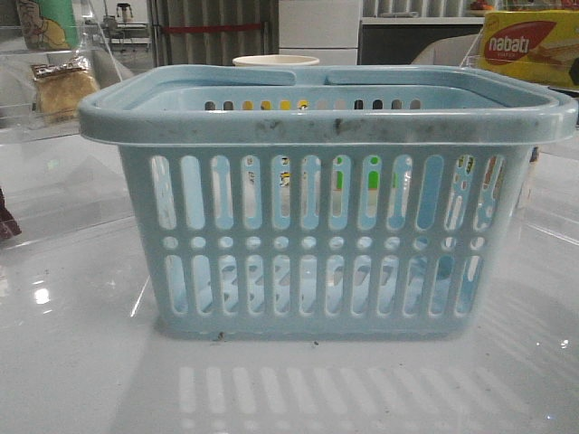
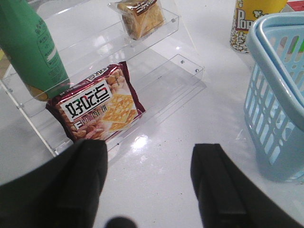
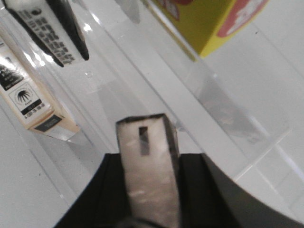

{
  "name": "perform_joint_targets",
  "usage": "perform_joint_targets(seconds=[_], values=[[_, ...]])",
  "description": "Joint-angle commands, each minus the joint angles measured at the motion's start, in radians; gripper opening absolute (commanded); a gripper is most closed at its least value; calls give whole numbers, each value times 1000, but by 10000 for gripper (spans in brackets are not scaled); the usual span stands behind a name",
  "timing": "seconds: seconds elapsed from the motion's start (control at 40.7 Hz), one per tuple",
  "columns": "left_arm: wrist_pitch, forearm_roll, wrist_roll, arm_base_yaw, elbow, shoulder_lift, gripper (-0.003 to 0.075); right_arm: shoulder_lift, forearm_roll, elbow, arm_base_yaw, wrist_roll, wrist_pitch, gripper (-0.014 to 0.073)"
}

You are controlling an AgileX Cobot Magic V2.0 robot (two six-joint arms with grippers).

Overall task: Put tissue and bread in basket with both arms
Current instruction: 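Lift the tissue pack with the right gripper and carry it over the basket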

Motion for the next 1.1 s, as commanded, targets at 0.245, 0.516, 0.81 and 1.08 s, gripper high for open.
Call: perform_joint_targets(seconds=[0.245, 0.516, 0.81, 1.08], values=[[-85, -12, -3, -5, -27, 9, 454, -176, 12, -39, 2, 1, -20, 215], [-85, -12, -3, -5, -27, 9, 454, -392, 18, -39, 92, 1, 17, 215], [-85, -12, -3, -5, -27, 9, 454, -532, 20, -39, 329, 0, 69, 215], [-85, -12, -3, -5, -27, 9, 454, -496, 49, -39, 560, 0, 169, 215]])
